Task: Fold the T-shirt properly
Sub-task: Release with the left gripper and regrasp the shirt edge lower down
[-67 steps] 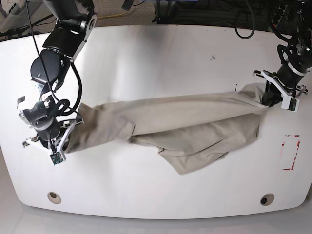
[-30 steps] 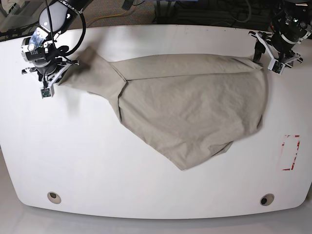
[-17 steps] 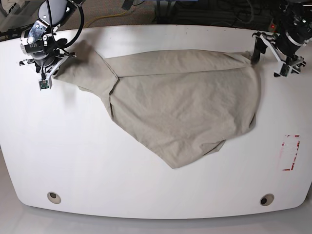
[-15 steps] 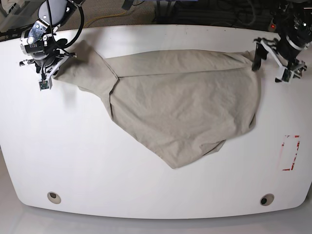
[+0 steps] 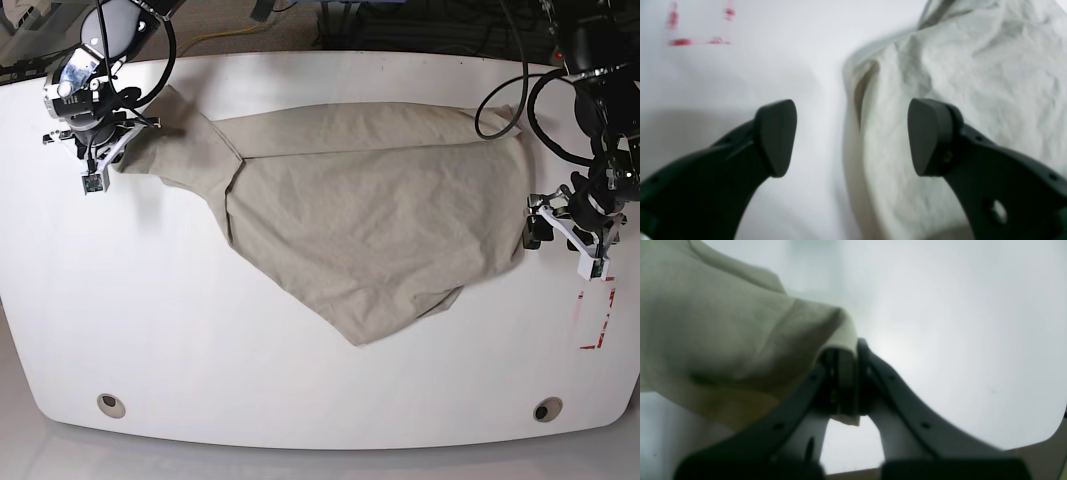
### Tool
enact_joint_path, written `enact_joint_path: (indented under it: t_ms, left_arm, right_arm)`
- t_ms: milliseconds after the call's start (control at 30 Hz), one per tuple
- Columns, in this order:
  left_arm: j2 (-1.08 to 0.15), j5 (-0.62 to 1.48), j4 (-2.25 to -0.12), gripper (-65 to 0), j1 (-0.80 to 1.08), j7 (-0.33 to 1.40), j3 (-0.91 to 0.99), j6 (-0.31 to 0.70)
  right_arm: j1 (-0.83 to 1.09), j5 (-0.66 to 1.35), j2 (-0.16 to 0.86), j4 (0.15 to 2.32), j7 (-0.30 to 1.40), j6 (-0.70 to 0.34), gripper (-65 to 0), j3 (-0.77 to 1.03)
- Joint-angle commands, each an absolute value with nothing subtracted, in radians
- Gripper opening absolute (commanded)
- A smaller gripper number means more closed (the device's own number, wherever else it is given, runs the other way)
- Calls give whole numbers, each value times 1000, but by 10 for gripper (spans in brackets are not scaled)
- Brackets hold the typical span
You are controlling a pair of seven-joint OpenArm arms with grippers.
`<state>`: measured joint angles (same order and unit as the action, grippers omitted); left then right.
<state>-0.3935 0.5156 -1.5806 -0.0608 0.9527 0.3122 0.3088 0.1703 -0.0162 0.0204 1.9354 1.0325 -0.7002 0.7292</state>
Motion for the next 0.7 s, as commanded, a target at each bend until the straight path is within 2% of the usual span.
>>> enact_joint_path:
  t_ms: [0, 100, 400, 667]
  left_arm:
    - [-412, 526, -1508, -164, -131, 934, 280, 308]
    - [-412, 526, -1420, -164, -186, 923, 228, 308]
    - [-412, 527, -1153, -164, -289, 748, 25, 308]
    - [-369, 527, -1063, -172, -308, 671, -48, 312]
  right_arm:
    - [156, -8, 27, 1952, 1021, -698, -650, 733]
    - [151, -8, 21, 1952, 1021, -698, -650, 733]
    - [148, -8, 19, 1952, 1021, -698, -650, 733]
    - [148, -8, 19, 1952, 1021, -698, -650, 733]
